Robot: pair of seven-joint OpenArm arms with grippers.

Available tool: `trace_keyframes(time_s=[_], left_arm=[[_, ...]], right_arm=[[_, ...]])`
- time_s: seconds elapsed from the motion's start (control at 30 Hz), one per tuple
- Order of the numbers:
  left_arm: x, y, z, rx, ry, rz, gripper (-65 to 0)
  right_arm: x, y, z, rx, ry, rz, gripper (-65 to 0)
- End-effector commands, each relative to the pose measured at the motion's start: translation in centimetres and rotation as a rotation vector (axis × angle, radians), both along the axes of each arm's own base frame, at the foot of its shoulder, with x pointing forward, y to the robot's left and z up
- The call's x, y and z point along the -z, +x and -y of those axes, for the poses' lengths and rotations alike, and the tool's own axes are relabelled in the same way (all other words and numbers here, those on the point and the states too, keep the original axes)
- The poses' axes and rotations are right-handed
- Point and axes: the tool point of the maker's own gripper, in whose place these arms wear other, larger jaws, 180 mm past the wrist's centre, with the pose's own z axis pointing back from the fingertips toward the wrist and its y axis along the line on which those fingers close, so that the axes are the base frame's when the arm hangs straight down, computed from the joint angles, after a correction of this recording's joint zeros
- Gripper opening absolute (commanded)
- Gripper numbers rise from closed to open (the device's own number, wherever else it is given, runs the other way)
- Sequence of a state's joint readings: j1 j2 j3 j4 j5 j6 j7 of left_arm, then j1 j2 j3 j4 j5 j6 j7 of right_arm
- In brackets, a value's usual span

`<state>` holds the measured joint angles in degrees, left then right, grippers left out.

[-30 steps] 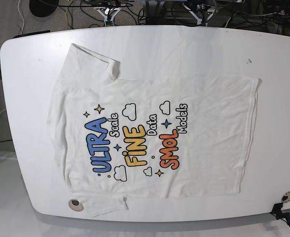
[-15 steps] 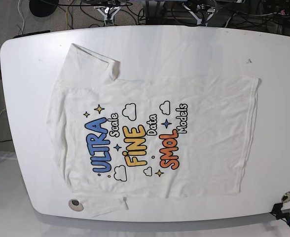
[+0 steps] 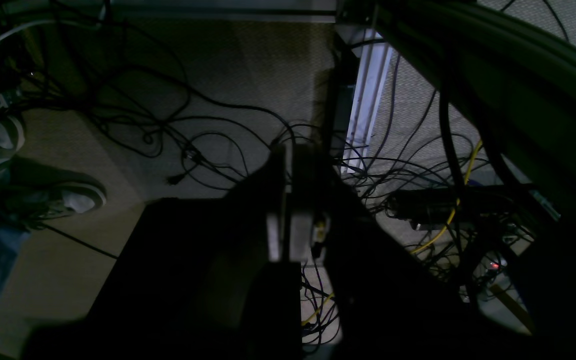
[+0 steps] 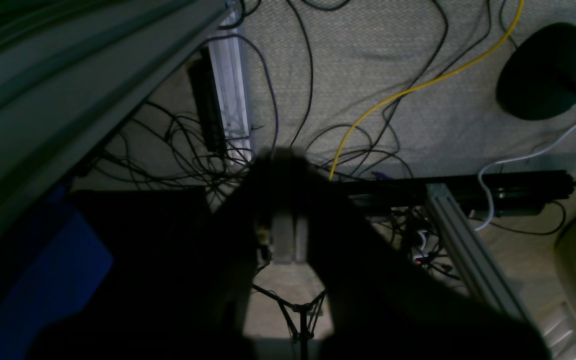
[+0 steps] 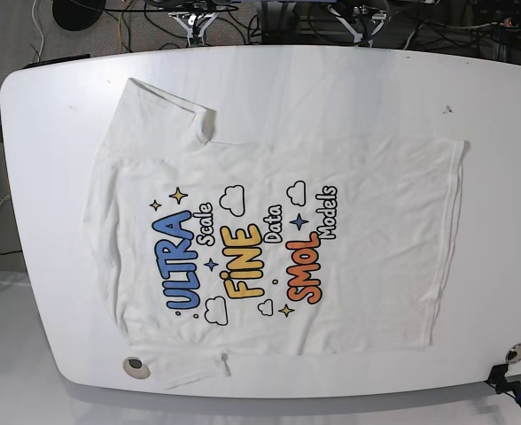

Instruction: Fold the T-shirt properly

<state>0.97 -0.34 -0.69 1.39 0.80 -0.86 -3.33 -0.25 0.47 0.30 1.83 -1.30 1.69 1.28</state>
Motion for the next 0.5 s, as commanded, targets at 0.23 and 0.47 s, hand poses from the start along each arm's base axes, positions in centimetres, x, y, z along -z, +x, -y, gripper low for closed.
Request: trace_keyframes(time_s=[0.23, 0.47], left_arm=[[-0.03, 0.02, -0.13, 0.003, 0.000, 0.027, -65.0], [-0.03, -0.38, -0.21, 0.004, 0.004, 0.024, -65.0]], right_arm=[[-0.02, -0.59, 0.21, -0.009, 0.002, -0.006, -65.0], [-0.04, -1.08, 0.13, 0.002, 0.002, -0.012, -65.0]])
